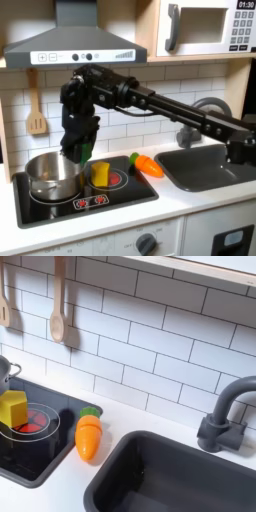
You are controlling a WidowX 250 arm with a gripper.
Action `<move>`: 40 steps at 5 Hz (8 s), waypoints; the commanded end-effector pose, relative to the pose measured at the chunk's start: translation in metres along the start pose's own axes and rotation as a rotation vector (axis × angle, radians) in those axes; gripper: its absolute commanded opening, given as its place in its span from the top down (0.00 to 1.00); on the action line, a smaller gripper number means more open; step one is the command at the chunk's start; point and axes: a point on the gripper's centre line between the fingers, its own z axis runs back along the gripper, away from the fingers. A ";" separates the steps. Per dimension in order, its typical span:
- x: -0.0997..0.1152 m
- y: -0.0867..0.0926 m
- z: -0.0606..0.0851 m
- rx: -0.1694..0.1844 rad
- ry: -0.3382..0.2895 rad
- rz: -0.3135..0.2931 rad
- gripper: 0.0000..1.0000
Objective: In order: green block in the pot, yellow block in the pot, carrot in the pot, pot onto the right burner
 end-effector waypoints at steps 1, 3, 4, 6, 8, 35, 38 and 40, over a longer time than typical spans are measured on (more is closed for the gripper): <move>0.020 0.004 -0.015 0.001 0.028 0.002 1.00; 0.034 -0.001 -0.033 0.006 0.062 -0.005 1.00; 0.037 -0.002 -0.040 0.005 0.066 -0.002 1.00; 0.044 -0.001 -0.046 0.011 0.073 0.001 1.00; 0.048 -0.001 -0.054 -0.003 0.096 0.004 1.00; -0.025 -0.059 -0.051 0.007 0.155 -0.153 0.00; -0.021 -0.073 -0.073 0.023 0.178 -0.178 0.00; -0.013 -0.071 -0.080 0.041 0.175 -0.163 0.00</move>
